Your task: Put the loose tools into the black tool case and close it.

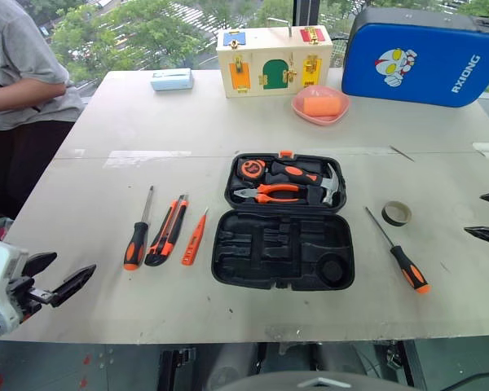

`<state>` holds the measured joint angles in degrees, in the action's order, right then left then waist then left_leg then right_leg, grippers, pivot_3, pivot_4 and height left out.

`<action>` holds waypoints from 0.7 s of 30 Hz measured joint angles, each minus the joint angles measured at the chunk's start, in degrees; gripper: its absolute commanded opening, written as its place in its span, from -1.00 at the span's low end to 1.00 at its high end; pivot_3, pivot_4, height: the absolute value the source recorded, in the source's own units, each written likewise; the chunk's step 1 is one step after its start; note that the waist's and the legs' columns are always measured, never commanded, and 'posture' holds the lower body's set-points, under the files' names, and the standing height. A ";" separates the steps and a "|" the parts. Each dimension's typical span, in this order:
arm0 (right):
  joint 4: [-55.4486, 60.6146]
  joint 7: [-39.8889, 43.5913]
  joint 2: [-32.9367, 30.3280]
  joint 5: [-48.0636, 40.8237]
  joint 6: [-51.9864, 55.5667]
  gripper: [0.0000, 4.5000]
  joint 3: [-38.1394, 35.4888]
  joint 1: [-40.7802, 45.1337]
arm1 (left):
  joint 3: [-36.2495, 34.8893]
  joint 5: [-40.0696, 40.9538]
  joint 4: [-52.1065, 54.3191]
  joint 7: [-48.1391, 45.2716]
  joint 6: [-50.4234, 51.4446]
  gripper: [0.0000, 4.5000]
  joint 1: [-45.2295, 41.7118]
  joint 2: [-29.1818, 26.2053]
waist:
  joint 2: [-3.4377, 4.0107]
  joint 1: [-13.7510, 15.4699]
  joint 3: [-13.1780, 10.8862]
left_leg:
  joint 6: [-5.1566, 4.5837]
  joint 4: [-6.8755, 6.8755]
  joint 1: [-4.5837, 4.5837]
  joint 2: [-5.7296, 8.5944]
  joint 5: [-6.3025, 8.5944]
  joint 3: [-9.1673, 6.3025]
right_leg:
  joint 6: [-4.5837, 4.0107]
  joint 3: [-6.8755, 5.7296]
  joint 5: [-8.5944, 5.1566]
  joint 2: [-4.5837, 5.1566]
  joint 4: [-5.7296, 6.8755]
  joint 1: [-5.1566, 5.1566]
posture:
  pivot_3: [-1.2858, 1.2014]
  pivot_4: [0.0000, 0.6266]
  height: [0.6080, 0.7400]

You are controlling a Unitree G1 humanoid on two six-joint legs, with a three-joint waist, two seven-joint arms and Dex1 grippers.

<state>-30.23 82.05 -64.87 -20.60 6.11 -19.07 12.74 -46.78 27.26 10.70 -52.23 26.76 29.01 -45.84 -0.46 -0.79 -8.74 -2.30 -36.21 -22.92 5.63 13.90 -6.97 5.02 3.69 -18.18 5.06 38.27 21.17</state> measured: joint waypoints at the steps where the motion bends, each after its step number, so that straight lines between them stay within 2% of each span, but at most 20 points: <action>1: 0.00 0.00 0.00 0.00 0.00 0.99 0.00 0.00 | 0.00 0.00 0.00 0.00 0.00 1.00 0.00 0.00 | 0.00 0.00 0.00 | 0.00 0.00 0.00 0.00 0.00 0.00 | 0.00 0.00 0.00 0.00 0.00 0.00 | 0.03 -0.52 0.93; 7: -1.13 0.06 0.00 0.02 0.00 0.99 0.11 0.46 | -1.53 1.90 4.03 0.12 5.62 1.00 2.36 0.00 | 0.00 -0.02 -0.01 | 0.00 0.00 0.00 0.00 0.00 0.00 | 0.00 0.00 0.00 0.00 -0.01 0.00 | 0.03 -0.52 0.93; 14: -1.88 -0.13 0.05 -0.08 -0.06 0.99 0.17 2.27 | -2.25 2.62 5.93 2.73 10.96 1.00 0.55 -0.15 | 0.02 -0.01 -0.01 | 0.00 0.00 0.00 0.00 0.00 0.00 | 0.00 0.01 0.00 -0.01 0.00 0.00 | 0.03 -0.52 0.93; 17: 3.49 -0.28 1.27 -2.24 3.01 0.99 0.13 3.36 | -2.26 6.42 8.53 6.07 18.76 1.00 -3.31 -0.73 | 0.03 -0.01 -0.02 | 0.00 -0.02 0.00 0.00 0.00 -0.03 | 0.00 0.00 0.00 -0.01 0.06 0.00 | 0.03 -0.52 0.93; 21: 16.84 -1.73 2.41 -8.26 11.27 0.99 0.07 4.95 | -1.81 12.20 12.92 12.08 29.90 1.00 -11.55 -2.62 | 0.06 0.02 -0.04 | 0.00 -0.06 0.00 0.00 0.00 -0.07 | 0.01 -0.03 0.01 -0.03 0.11 0.01 | 0.03 -0.52 0.93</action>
<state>-13.38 80.32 -62.46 -28.86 17.38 -19.00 17.70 -48.59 39.47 23.62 -40.15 56.66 17.46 -48.46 -0.39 -0.77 -8.79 -2.30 -36.27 -22.92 5.63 13.90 -7.03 5.03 3.66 -18.17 5.03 38.38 21.17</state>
